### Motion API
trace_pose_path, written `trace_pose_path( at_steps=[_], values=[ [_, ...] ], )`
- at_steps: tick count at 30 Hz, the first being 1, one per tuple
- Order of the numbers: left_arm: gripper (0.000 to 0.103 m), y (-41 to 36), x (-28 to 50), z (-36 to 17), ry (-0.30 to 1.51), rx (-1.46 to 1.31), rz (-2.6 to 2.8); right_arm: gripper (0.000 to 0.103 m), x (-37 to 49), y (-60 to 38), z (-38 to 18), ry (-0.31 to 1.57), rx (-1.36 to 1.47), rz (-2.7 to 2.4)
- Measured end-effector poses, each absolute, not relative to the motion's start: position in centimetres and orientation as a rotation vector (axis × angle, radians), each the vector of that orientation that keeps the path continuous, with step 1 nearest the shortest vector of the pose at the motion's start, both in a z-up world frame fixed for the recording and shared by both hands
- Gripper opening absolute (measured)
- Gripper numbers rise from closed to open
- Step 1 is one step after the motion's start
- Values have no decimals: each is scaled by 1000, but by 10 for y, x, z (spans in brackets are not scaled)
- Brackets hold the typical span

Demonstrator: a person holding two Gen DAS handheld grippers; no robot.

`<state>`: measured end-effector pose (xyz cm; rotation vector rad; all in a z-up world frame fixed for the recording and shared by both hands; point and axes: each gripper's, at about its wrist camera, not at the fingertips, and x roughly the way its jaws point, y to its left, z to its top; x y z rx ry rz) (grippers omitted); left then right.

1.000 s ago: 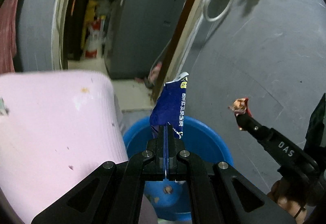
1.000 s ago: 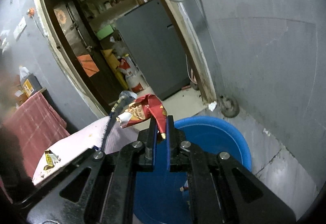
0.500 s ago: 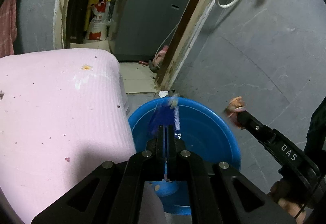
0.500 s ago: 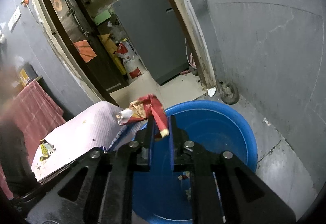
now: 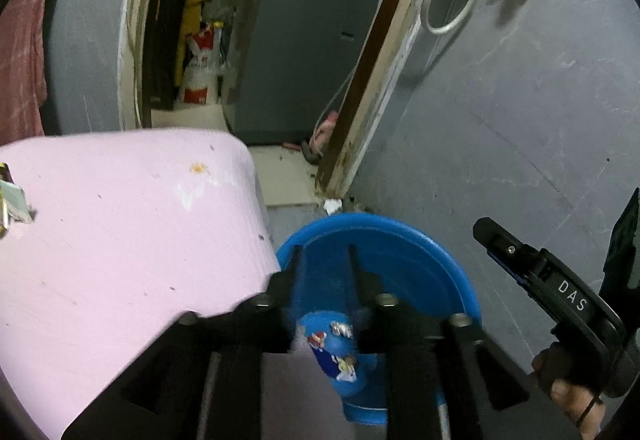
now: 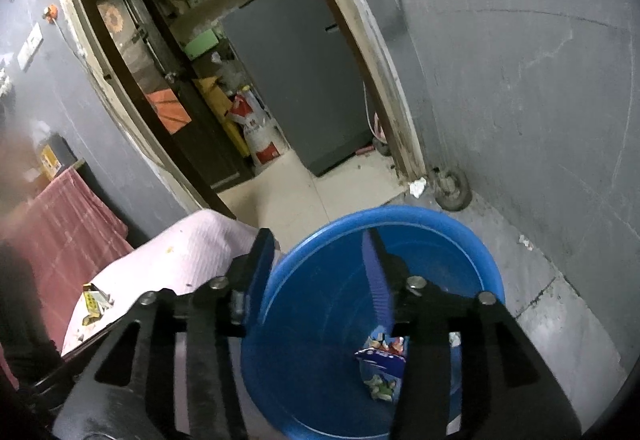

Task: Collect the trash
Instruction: 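Open both grippers to drop the wrappers into the blue basin, then move both open grippers back over the white packet on the table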

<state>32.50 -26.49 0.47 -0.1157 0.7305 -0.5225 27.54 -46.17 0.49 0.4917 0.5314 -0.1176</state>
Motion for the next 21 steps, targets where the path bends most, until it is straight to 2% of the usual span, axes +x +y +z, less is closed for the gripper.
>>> trace_pose_path(
  at_steps=[1,6,11,13,15,18,19,20,21],
  values=[
    [32,-262,324,7,714,-121,-519,55,274,-460,7,518,489,-116],
    [38,-246,316,21,647,-111,-468,72,273,-452,16,478,464,-119],
    [64,-221,311,31,590,-115,-390,86,271,-438,26,437,416,-118],
    [69,-209,310,34,572,-125,-362,92,270,-430,30,418,397,-113],
    [69,-198,309,37,558,-123,-330,101,270,-422,34,396,382,-103],
    [70,-182,307,42,538,-102,-270,103,269,-410,38,358,369,-79],
    [77,-177,305,44,528,-96,-252,103,268,-406,40,344,363,-70],
    [91,-172,305,45,518,-93,-237,103,267,-402,42,330,356,-61],
    [96,-165,301,47,491,-90,-210,103,266,-397,44,317,348,-53]
  ],
)
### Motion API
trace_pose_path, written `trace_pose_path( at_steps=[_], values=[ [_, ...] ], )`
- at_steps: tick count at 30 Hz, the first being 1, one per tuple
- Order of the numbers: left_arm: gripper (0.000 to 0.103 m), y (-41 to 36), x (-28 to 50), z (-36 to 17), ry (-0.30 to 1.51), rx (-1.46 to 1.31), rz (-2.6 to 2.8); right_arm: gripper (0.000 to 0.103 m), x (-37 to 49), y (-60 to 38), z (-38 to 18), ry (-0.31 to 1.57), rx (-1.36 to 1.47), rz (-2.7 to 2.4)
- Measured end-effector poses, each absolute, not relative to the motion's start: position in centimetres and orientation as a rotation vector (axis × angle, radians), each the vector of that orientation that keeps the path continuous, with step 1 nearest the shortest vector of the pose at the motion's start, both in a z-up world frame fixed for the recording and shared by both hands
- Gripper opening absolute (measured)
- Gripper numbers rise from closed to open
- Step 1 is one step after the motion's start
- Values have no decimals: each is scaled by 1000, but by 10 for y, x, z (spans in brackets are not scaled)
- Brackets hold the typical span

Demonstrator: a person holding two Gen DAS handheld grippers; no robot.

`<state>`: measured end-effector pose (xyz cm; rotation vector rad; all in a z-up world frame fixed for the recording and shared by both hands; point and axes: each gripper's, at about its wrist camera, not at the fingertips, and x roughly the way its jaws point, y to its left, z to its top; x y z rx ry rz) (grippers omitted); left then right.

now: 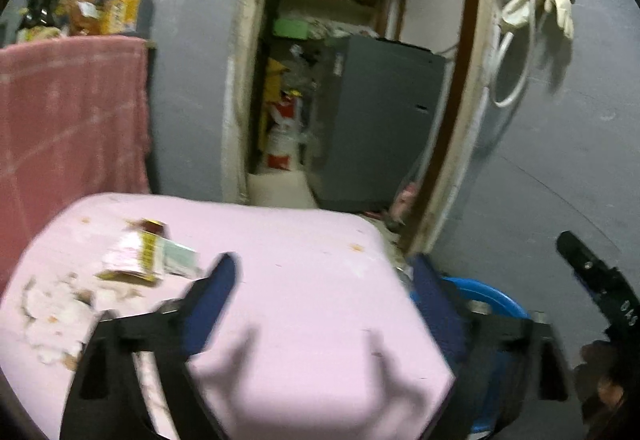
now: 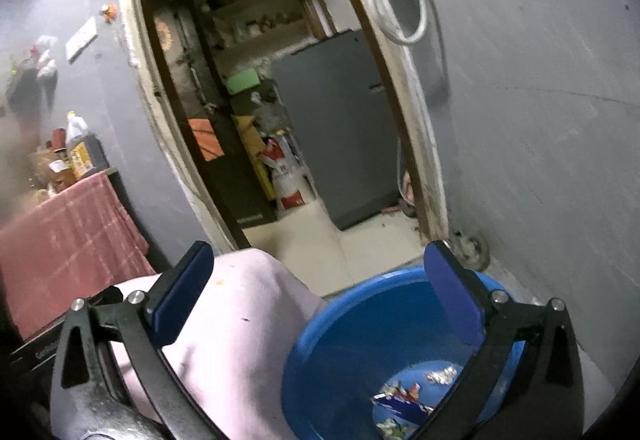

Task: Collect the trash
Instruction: 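Move both open grippers back over the white packet on the table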

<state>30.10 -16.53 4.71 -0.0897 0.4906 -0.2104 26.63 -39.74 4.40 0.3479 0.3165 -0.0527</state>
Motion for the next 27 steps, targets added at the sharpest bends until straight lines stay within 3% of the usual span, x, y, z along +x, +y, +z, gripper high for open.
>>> trace_pose_path(
  at_steps=[13,27],
  values=[
    [98,-99,267,68,326,-66,-117,103,252,-325,66,134,232,82],
    [98,-12,246,71,286,-84,30,103,265,-239,70,124,107,178]
  ],
)
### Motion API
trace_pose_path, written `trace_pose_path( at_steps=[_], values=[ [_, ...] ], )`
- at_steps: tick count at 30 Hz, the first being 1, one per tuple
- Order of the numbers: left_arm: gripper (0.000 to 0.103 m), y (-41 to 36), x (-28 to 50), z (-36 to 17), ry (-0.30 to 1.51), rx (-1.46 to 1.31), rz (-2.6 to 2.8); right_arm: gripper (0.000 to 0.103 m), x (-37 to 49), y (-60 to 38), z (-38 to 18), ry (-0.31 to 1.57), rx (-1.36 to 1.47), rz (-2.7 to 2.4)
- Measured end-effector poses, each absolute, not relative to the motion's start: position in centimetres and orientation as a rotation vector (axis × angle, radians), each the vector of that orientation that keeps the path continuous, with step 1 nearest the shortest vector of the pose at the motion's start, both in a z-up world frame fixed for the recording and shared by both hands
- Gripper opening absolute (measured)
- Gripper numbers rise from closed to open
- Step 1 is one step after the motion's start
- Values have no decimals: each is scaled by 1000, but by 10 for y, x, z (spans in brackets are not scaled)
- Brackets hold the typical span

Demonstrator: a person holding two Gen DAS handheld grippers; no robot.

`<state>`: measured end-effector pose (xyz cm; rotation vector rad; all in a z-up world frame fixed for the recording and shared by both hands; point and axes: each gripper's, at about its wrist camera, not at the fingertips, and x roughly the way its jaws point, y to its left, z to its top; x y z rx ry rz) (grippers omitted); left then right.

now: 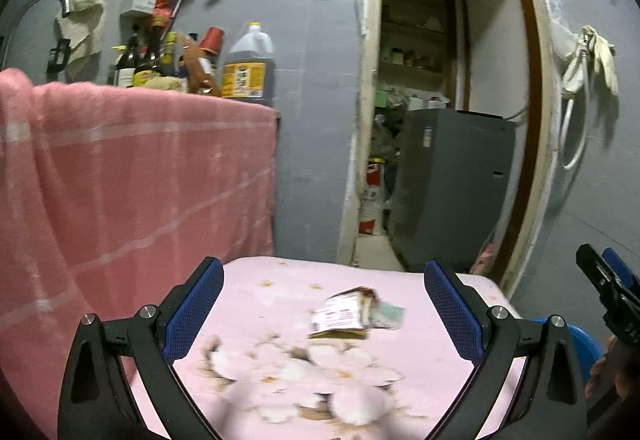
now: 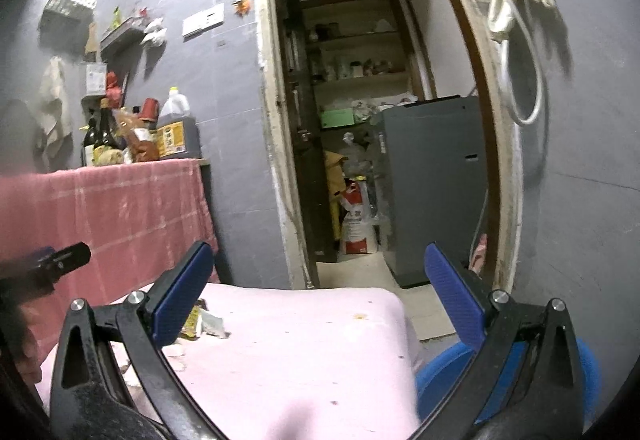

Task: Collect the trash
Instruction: 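Move both open grippers back over the white packet on the table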

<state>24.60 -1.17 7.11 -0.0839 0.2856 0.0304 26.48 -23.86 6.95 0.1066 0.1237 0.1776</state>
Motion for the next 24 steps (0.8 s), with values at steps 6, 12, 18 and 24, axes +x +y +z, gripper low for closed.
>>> trace_pose_path(
  at_steps=[6,12,18,24],
  values=[
    [98,12,249,60,329,-66,17,103,276,-209,70,143,50,255],
    [98,24,272,42,424,-67,-12,103,300,-182,66,203,2,348],
    [98,27,302,26,537,-58,-57,102,342,-168,49,344,12,424],
    [96,25,330,15,627,-46,-101,83,387,-158,28,550,23,477]
  ],
)
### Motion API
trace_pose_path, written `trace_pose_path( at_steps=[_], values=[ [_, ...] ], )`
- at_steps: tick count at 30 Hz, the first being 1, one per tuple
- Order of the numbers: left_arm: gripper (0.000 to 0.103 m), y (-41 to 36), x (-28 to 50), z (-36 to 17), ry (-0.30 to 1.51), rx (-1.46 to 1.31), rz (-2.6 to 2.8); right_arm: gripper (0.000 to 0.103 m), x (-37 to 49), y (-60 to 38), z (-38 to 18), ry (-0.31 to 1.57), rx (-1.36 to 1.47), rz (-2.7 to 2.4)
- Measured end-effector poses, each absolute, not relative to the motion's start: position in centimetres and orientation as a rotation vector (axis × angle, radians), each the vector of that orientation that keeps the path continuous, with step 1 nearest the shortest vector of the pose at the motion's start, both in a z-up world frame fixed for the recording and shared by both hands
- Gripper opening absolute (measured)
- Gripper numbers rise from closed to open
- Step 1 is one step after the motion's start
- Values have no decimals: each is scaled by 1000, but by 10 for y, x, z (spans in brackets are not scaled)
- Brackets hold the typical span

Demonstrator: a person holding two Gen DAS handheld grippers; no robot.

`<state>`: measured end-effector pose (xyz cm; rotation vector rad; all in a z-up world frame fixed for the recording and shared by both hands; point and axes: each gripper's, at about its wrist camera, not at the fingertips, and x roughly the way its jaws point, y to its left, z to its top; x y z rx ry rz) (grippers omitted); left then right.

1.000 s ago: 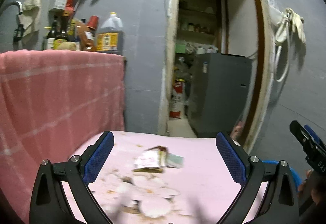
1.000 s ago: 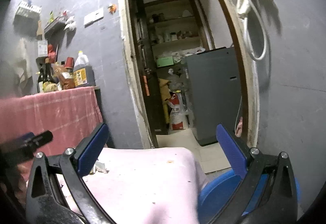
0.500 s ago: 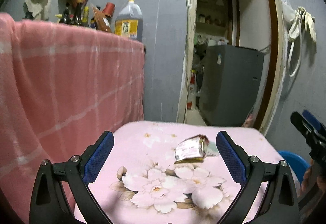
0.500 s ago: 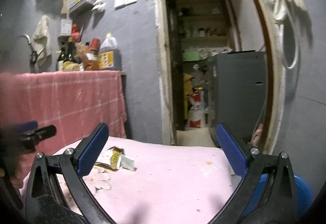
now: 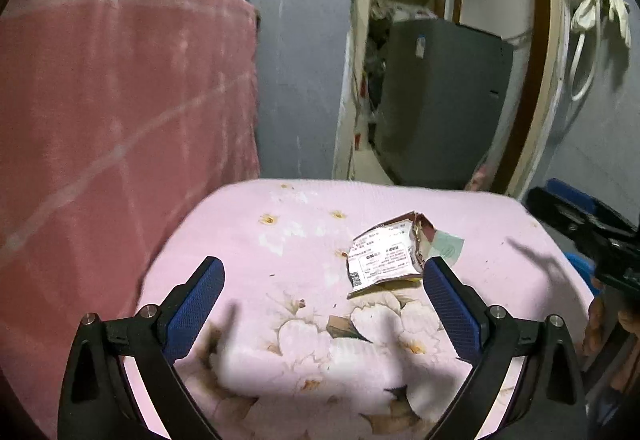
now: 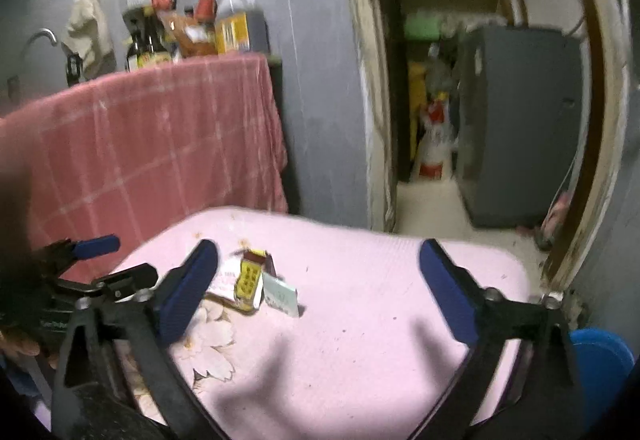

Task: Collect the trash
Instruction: 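Grasp the white printed packet with left gripper while right grasps the green card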

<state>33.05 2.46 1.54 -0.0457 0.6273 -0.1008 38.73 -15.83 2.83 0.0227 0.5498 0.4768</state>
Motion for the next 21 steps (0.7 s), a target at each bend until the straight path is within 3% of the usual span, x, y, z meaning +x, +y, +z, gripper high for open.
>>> trace_pose_path(
  at_steps=[6,13,21],
  values=[
    [90,24,353,4,717,-53,-114,64,420,-149,0,750,34,545],
    [90,37,362,-3,776,-123,-107,52,434,-131,-17,845,4,604],
    [90,35,362,-3,800,-135,-114,17,433,-121,-19,856,-29,647]
  ],
)
